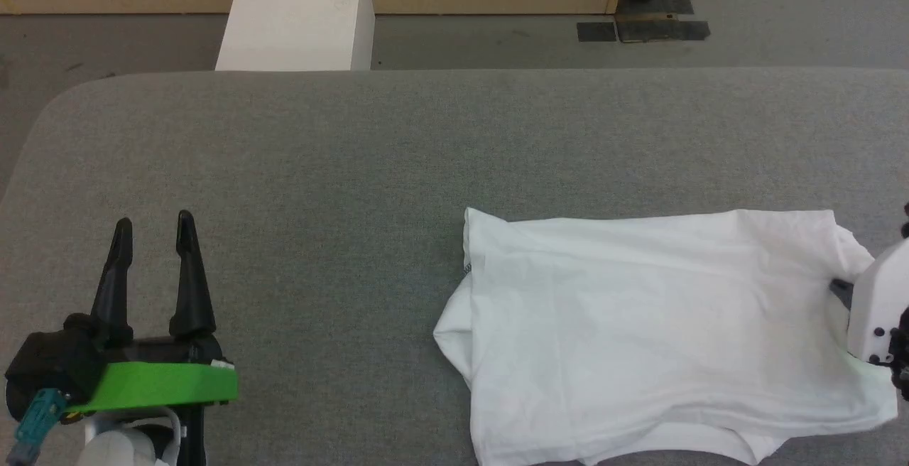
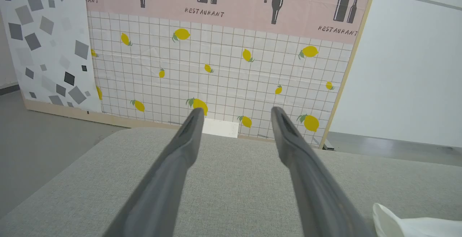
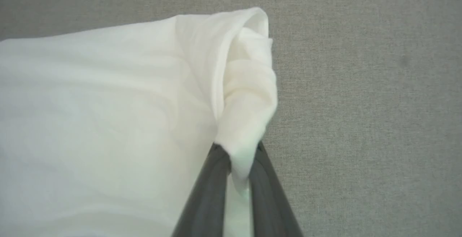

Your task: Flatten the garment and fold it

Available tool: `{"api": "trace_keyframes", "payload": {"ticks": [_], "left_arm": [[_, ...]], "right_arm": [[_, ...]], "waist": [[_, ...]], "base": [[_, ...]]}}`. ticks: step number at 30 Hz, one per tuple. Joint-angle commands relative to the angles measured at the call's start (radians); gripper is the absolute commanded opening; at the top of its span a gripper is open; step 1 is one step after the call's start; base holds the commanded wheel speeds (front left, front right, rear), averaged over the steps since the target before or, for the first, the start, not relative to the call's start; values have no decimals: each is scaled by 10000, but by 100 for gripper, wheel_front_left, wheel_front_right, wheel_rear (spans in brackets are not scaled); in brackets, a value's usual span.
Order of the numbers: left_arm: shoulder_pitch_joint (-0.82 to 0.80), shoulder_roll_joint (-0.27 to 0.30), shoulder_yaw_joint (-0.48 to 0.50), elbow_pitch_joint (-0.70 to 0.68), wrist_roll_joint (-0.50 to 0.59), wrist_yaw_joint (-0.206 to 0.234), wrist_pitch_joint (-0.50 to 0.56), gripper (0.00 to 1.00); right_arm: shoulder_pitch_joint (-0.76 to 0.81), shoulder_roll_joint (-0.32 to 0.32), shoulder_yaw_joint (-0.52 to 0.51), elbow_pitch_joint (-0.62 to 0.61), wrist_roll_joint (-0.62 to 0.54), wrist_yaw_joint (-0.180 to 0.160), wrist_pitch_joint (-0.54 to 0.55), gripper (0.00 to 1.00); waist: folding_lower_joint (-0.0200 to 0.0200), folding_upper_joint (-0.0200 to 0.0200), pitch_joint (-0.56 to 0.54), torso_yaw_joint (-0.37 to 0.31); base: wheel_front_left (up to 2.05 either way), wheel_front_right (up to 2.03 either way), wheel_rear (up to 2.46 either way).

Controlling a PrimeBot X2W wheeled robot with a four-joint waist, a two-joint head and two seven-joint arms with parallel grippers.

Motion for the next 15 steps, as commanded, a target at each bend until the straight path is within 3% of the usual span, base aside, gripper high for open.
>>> {"api": "trace_keyframes", "payload": {"ticks": [1, 8, 15], "left_arm": [[143, -61, 52, 23, 99, -46, -45, 100], [350, -118, 102, 0, 146, -65, -45, 100], [372, -175, -13, -7, 129, -74, -45, 100]], "right_arm": [[139, -75, 212, -428, 252, -17, 224, 0], [466, -18, 1498, -2736, 1446, -17, 1615, 0], [316, 779, 2868, -3066, 1926, -17, 1871, 0]], "waist": [[0, -1, -136, -33], [0, -1, -405, -60], [0, -1, -436, 117]], "base": [[0, 0, 0], [0, 0, 0], [0, 0, 0]]}}
